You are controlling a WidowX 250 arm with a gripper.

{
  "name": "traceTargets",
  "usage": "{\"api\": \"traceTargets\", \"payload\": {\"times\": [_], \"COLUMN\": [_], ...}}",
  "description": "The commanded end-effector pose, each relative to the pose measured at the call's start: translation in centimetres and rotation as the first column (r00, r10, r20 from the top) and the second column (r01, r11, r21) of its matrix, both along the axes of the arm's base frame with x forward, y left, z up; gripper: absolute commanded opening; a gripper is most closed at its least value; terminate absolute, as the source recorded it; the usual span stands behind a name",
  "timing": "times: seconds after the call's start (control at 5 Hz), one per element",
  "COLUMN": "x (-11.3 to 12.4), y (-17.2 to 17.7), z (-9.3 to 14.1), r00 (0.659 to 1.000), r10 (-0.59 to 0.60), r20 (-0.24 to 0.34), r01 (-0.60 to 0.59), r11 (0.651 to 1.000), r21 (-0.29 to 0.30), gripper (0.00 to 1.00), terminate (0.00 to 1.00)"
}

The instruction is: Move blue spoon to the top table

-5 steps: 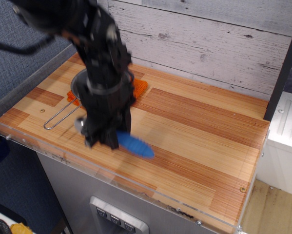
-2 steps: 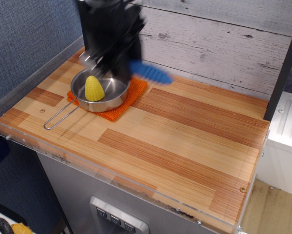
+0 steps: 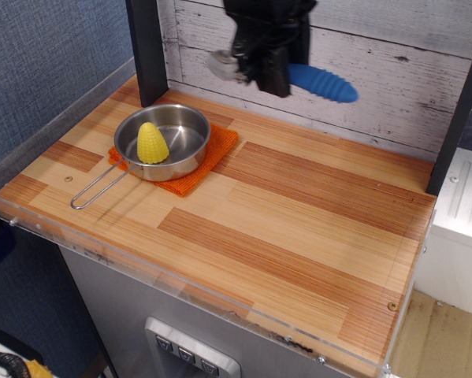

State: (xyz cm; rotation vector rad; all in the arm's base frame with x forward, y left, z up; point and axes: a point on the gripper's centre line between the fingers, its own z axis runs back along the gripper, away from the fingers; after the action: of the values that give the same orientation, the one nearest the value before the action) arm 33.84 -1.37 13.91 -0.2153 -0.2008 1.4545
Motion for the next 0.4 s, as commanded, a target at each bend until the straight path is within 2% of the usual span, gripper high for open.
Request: {"api": "traceTargets", "payload": {"times": [0.0, 0.2], "x": [3.6, 4.2], "y": [-1.0, -1.5], "z": [-1.4, -4.1], "r00": [1.000, 0.999], "r10": [-0.004, -0.016], "r20": [0.029, 0.042], "r01": [0.004, 0.015], "r11": [1.000, 1.000], "r21": [0.010, 0.011], "gripper": [0.00, 0.00], "terminate": [0.00, 0.00]}}
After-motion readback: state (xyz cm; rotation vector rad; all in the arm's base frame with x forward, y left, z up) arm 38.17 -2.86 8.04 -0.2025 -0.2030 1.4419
